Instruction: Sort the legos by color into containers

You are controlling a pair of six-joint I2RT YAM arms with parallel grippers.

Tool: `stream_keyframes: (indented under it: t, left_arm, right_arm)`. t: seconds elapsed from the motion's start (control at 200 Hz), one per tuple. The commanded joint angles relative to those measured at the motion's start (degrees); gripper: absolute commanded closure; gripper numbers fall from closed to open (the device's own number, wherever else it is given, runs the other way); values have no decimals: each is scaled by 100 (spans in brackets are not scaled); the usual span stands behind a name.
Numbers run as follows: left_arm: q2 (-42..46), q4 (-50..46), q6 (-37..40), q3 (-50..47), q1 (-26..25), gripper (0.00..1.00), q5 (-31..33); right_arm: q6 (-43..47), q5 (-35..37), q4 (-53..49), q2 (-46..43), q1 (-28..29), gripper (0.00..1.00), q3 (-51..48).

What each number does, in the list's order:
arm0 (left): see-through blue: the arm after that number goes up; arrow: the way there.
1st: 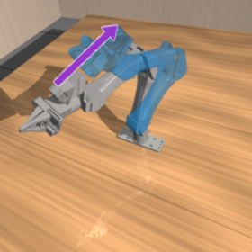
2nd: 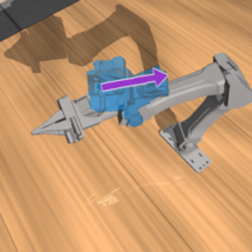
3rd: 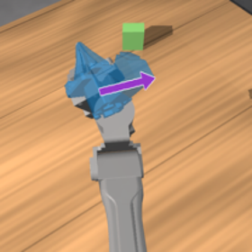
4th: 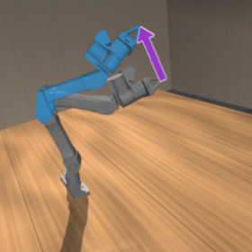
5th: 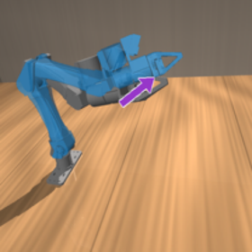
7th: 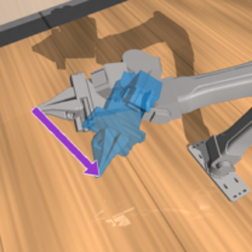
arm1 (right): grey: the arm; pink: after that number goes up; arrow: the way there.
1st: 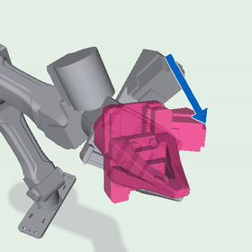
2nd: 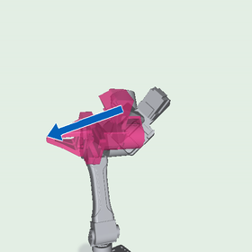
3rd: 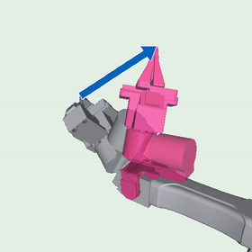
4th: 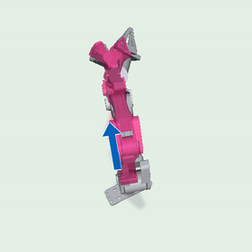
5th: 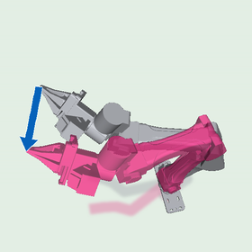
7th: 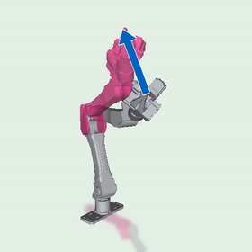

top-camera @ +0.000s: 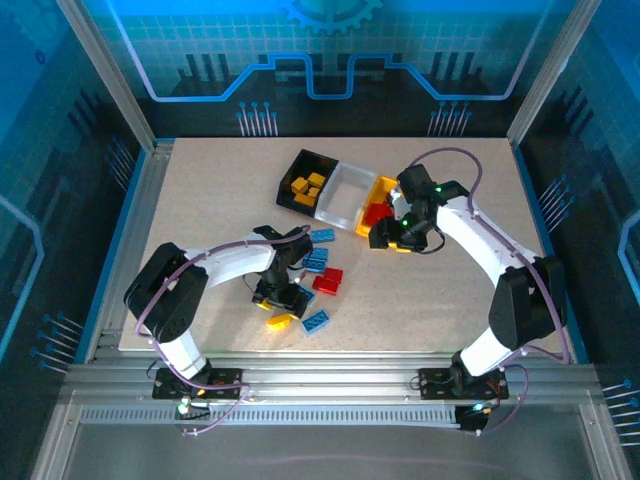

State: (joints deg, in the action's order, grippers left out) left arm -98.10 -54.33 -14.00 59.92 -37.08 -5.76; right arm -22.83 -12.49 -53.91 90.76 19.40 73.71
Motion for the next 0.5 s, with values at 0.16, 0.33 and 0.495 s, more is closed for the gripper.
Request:
stream_keyframes:
  t: [0.16,0.33,0.495]
  left_arm:
    - [-40,-273,-523,-121,-158,32,-70]
    - [-46,-403,-762,-155,-259,34,-9]
    - [-103,-349,-995,-291,-308,35,53]
  right_arm:
    - [191,-76,89,56,-116,31,-58]
    - [192,-122,193,65,-120,31,-203]
    - [169,-163,275,21,-121,31,-320]
